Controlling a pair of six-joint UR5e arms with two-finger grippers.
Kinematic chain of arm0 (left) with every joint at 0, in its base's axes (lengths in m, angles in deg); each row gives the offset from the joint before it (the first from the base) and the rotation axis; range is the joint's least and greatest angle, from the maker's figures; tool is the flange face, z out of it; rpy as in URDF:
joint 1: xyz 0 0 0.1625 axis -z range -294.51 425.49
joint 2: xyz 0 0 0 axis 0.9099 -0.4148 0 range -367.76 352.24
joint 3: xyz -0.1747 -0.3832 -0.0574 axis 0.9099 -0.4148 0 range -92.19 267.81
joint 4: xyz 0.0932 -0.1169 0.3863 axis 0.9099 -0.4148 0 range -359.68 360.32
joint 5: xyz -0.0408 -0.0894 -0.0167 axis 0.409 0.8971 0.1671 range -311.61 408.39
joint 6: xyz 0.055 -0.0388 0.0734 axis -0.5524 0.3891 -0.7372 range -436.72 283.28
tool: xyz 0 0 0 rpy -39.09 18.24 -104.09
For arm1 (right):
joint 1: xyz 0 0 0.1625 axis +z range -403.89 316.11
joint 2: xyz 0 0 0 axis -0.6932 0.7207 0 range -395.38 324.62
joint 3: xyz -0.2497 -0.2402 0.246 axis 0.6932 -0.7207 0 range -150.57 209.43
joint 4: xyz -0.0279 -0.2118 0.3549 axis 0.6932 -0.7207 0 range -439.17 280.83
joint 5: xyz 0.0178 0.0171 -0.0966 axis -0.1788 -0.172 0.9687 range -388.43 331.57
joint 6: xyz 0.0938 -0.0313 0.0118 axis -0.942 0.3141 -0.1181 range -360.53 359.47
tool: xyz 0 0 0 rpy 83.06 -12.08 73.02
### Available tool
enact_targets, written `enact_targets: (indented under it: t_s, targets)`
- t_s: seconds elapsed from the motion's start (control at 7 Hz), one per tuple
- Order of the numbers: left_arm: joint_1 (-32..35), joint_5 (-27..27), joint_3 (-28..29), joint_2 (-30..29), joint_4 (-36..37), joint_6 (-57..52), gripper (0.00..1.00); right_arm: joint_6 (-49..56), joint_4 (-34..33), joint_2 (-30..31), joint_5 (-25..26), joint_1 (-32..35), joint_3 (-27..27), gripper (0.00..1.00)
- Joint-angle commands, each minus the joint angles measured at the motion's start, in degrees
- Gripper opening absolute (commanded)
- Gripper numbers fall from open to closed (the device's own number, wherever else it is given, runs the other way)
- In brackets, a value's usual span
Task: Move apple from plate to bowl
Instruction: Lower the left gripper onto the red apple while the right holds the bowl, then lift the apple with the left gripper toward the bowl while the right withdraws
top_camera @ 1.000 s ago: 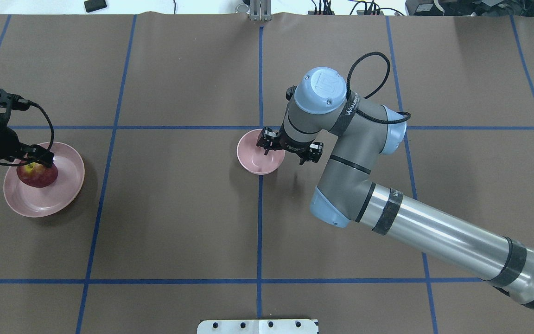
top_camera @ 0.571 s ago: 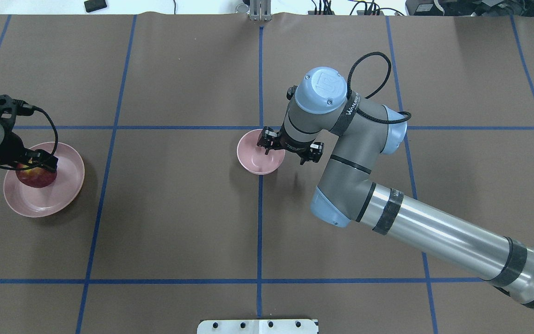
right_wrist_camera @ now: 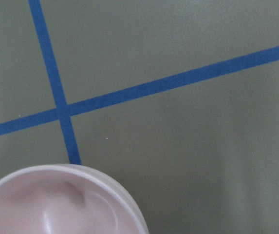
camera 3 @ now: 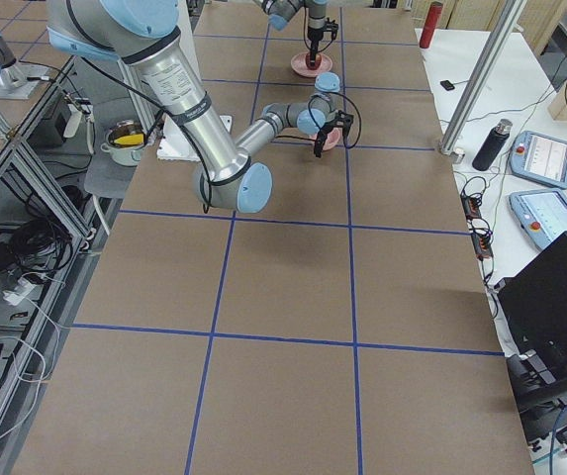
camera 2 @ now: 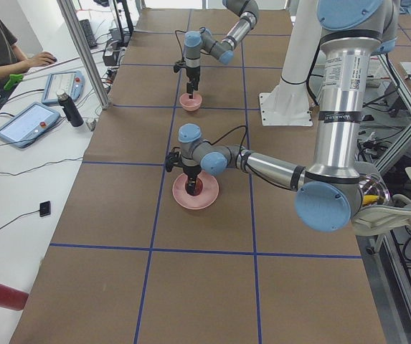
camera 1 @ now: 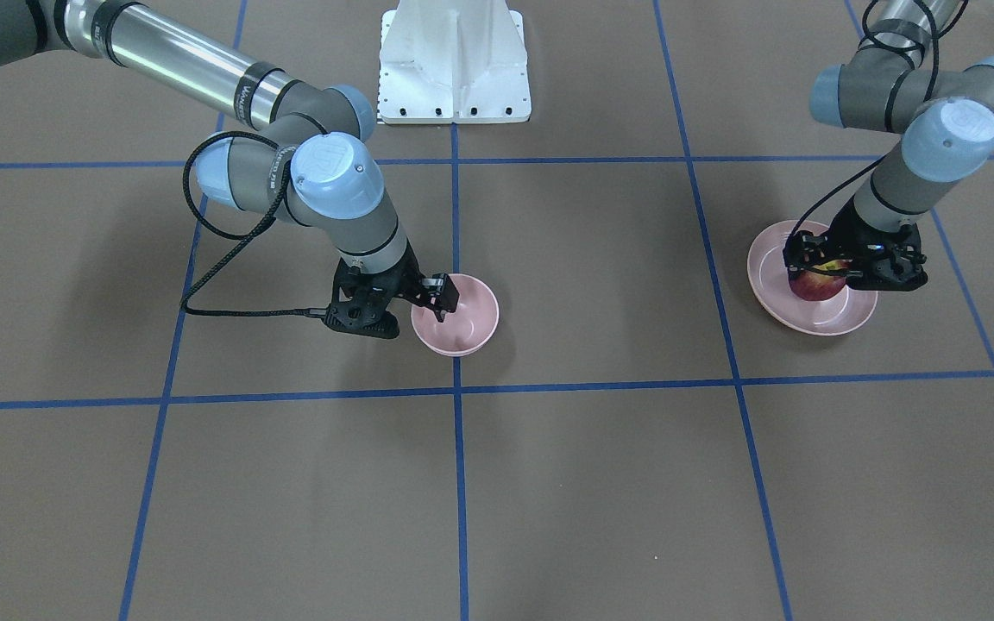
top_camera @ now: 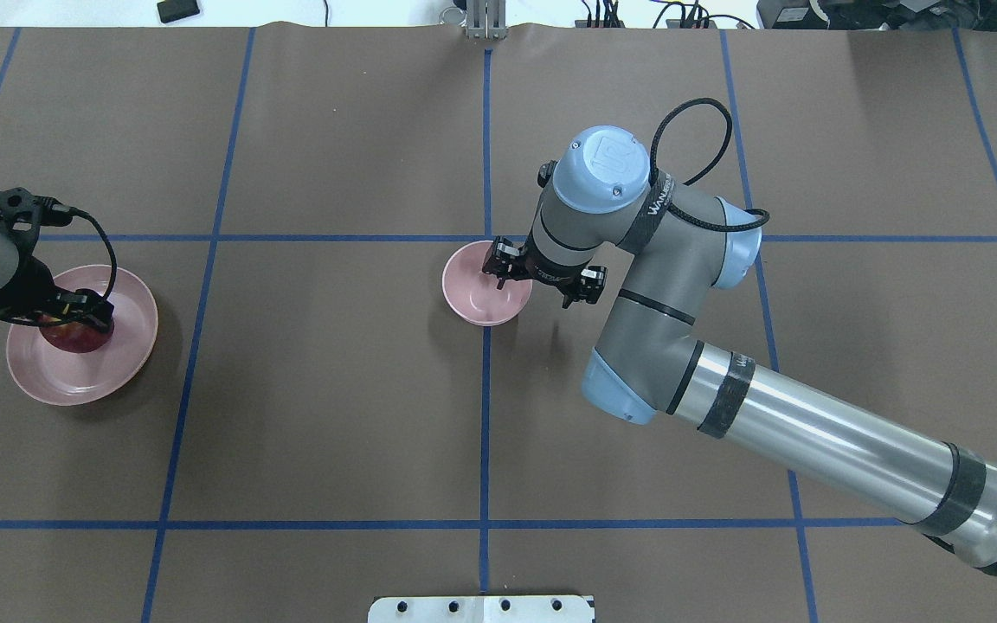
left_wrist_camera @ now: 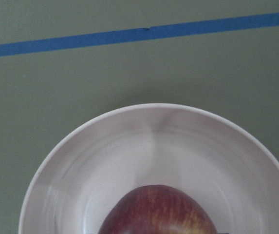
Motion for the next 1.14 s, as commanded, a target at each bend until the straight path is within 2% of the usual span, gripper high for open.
enact_targets:
  t_s: [0.0, 0.14, 0.29, 0.43, 0.71, 0.86, 1.0]
  targets:
    - [0.0, 2.9, -1.0, -0.1, 0.3, 0.0, 0.00, 0.2, 0.1, 0.1, 0.0, 0.0, 0.0, 1.00]
    - [0.8, 7.8, -3.9, 0.0, 1.0, 0.5, 0.00, 0.3, 0.0, 0.1, -1.1, 2.0, 1.3, 1.00]
    - [0.8, 8.3, -7.1, -0.5, 2.9, 3.4, 0.00, 0.5, -0.4, 2.0, -6.1, 5.1, 4.2, 1.00]
    - [0.7, 8.2, -7.7, -4.5, 4.1, 8.6, 0.00, 1.3, -0.4, 5.7, -11.6, 9.4, 8.3, 1.00]
    - [-2.4, 7.6, -7.0, -15.3, 9.0, 19.3, 0.00, 11.3, -0.6, 15.2, -21.1, 18.3, 15.2, 1.00]
    - [-7.2, 4.7, -6.4, -22.5, 13.8, 24.1, 0.00, 17.8, -0.4, 19.3, -24.4, 22.6, 16.2, 1.00]
    - [-11.4, -1.1, -3.3, -30.9, 18.3, 28.8, 0.00, 25.2, -0.3, 24.1, -25.1, 25.4, 17.0, 1.00]
